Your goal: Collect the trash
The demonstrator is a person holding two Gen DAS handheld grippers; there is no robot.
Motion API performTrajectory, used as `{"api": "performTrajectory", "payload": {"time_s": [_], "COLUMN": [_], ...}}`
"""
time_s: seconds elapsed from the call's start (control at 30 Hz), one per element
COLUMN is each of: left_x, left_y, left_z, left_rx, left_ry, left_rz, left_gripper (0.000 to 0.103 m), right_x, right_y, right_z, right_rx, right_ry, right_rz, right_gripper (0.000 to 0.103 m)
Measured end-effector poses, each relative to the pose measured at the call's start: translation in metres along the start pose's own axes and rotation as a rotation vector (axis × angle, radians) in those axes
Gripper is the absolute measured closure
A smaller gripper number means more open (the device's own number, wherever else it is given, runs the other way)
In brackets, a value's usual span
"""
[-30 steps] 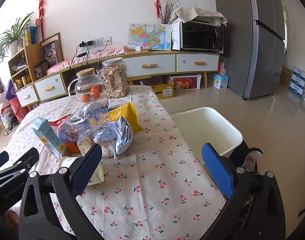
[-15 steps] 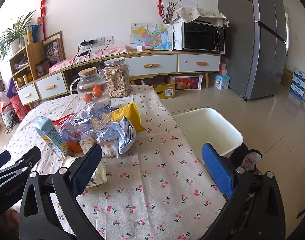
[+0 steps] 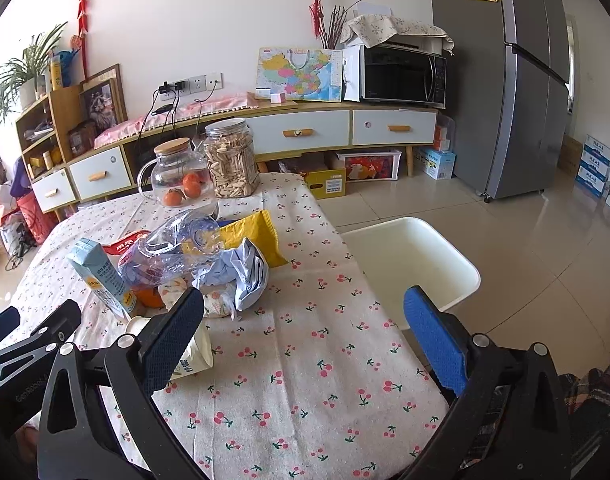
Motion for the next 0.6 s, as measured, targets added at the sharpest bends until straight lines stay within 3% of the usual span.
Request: {"api": "performTrajectory", "payload": {"time_s": [0.6], "left_x": [0.008], "left_y": [-0.013], "left_z": [0.004], "left_rx": [-0.017], "left_ry": [0.002], "left_rz": [0.045], "left_gripper": [0.006], "right_x": [0.004], "right_y": [-0.011], "right_z": [0.006], "right_rx": [-0.014], "right_ry": [0.0], "right_rz": [0.014], "right_gripper": [0.007]}}
Point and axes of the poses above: each gripper's, at about its wrist camera, not at the fingertips, and y roughly against the way its jaws point, z to its left, x to its underside, the point moved 10 cm from there along -y, roughly the way its jaws point, and after that the axes turned 10 degrees about y, right-handed, at the moved point
